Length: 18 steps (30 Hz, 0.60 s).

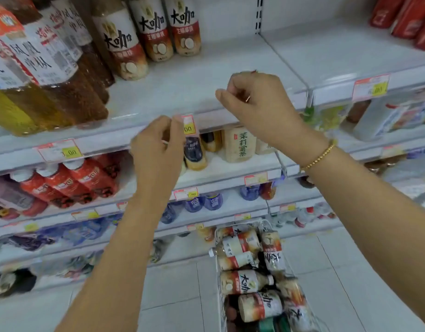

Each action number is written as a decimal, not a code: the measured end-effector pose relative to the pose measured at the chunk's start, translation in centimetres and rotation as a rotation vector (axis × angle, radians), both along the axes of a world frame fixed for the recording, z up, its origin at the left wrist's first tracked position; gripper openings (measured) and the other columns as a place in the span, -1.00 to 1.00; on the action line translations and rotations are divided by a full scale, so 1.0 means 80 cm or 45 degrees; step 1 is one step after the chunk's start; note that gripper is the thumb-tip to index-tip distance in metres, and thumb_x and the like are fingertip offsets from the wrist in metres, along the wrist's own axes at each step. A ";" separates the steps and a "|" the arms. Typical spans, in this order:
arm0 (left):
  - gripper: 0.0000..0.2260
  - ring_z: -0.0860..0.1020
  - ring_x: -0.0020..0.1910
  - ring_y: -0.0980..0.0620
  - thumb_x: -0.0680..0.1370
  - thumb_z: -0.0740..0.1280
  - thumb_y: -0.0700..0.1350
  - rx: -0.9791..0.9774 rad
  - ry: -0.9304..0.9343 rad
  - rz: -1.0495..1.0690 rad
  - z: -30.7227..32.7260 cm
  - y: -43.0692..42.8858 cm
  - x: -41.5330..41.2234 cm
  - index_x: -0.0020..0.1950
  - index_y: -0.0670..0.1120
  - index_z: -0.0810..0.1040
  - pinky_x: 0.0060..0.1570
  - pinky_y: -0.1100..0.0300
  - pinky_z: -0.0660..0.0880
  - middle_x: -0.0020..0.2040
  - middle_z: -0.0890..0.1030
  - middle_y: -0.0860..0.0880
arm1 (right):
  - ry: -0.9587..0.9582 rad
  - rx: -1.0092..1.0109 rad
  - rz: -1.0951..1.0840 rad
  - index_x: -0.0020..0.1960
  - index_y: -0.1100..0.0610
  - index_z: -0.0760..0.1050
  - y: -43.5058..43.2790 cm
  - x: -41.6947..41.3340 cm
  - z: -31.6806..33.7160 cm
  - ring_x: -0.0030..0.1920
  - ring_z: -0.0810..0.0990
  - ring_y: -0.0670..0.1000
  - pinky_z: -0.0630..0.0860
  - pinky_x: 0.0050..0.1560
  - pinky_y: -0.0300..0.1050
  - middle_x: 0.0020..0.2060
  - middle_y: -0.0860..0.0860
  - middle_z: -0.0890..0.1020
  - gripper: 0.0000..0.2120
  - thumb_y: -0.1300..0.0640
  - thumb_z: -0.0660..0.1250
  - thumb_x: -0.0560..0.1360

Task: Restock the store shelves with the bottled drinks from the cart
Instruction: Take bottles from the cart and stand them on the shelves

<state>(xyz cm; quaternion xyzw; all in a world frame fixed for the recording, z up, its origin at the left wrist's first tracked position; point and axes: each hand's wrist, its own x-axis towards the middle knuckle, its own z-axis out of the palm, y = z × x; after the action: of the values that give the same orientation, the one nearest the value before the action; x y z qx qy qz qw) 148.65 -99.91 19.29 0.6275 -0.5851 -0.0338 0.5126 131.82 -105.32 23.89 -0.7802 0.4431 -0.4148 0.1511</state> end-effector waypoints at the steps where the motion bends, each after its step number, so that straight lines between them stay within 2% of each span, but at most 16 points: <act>1: -0.62 0.28 -0.45 0.08 0.58 0.18 -0.04 0.117 0.036 -0.084 -0.035 0.024 -0.011 -0.39 -0.21 0.35 -0.38 0.18 0.22 -0.48 0.35 -0.11 | 0.045 0.071 0.007 -0.33 0.12 0.37 0.018 -0.012 -0.024 -0.39 0.34 -0.06 0.27 -0.28 -0.17 -0.47 -0.10 0.38 -0.73 0.08 0.28 0.51; 4: -0.65 0.30 -0.49 0.15 0.58 0.22 -0.04 0.635 0.072 -0.239 -0.158 0.072 -0.035 -0.38 -0.12 0.34 -0.40 0.18 0.19 -0.48 0.35 -0.01 | 0.237 0.517 0.023 -0.23 0.16 0.44 0.060 -0.047 -0.138 -0.34 0.44 -0.02 0.35 -0.23 -0.10 -0.35 0.00 0.51 -0.79 0.07 0.29 0.51; 5: -0.72 0.32 -0.48 0.19 0.57 0.25 -0.06 0.831 0.085 -0.271 -0.205 0.083 -0.037 -0.33 -0.09 0.40 -0.40 0.23 0.22 -0.45 0.42 0.02 | 0.280 0.691 0.014 -0.18 0.17 0.47 0.074 -0.057 -0.185 -0.28 0.48 -0.01 0.38 -0.21 -0.12 -0.29 0.02 0.55 -0.83 0.08 0.30 0.51; 7: -0.89 0.46 -0.34 0.19 0.55 0.28 -0.11 1.210 0.131 -0.292 -0.288 0.108 -0.043 -0.09 -0.12 0.54 -0.37 0.38 0.33 -0.19 0.62 -0.04 | 0.352 1.023 -0.057 -0.10 0.17 0.51 0.106 -0.082 -0.284 -0.11 0.57 0.06 0.46 -0.08 -0.12 -0.15 0.07 0.61 -0.90 0.12 0.31 0.50; 9: -0.81 0.57 -0.12 0.04 0.54 0.28 -0.12 1.509 0.098 -0.297 -0.355 0.135 -0.047 0.12 -0.15 0.52 -0.19 0.34 0.44 0.07 0.61 -0.10 | 0.433 1.328 -0.223 0.05 0.19 0.50 0.146 -0.106 -0.366 0.05 0.57 0.13 0.45 0.02 -0.10 0.01 0.13 0.61 -0.83 0.13 0.31 0.49; 11: -0.76 0.55 0.07 -0.04 0.52 0.29 -0.14 1.658 0.000 -0.376 -0.401 0.156 -0.056 0.17 -0.15 0.50 -0.02 0.26 0.42 0.14 0.58 -0.10 | 0.412 1.542 -0.443 0.20 0.22 0.44 0.191 -0.131 -0.425 0.10 0.55 0.15 0.41 -0.03 -0.16 0.12 0.18 0.57 -0.66 0.14 0.35 0.46; 13: -0.75 0.54 0.10 -0.03 0.50 0.32 -0.13 1.712 -0.037 -0.477 -0.431 0.169 -0.072 0.17 -0.10 0.51 0.00 0.27 0.41 0.14 0.57 -0.06 | 0.362 1.668 -0.663 0.26 0.25 0.38 0.233 -0.156 -0.460 0.08 0.57 0.16 0.38 -0.09 -0.21 0.13 0.22 0.55 -0.57 0.15 0.36 0.45; 15: -0.74 0.56 0.09 -0.04 0.48 0.34 -0.08 1.758 -0.063 -0.519 -0.458 0.180 -0.089 0.15 -0.09 0.52 -0.02 0.24 0.44 0.11 0.58 -0.04 | 0.382 1.782 -0.811 0.25 0.29 0.36 0.268 -0.174 -0.486 0.08 0.57 0.17 0.40 -0.10 -0.17 0.11 0.23 0.57 -0.55 0.12 0.37 0.45; 18: -0.71 0.53 0.10 -0.09 0.47 0.36 -0.13 1.806 -0.168 -0.544 -0.485 0.195 -0.120 0.17 -0.15 0.49 -0.01 0.20 0.43 0.12 0.56 -0.10 | 0.482 1.928 -0.780 0.15 0.29 0.42 0.303 -0.179 -0.516 0.06 0.59 0.17 0.48 -0.05 -0.11 0.06 0.21 0.60 -0.63 0.11 0.37 0.44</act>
<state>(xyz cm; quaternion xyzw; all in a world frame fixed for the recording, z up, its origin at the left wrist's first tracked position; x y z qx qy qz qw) 139.02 -84.34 -19.51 0.6812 -0.5614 -0.4647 -0.0695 117.47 -81.10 -17.38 -0.3694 0.8123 0.1101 0.4378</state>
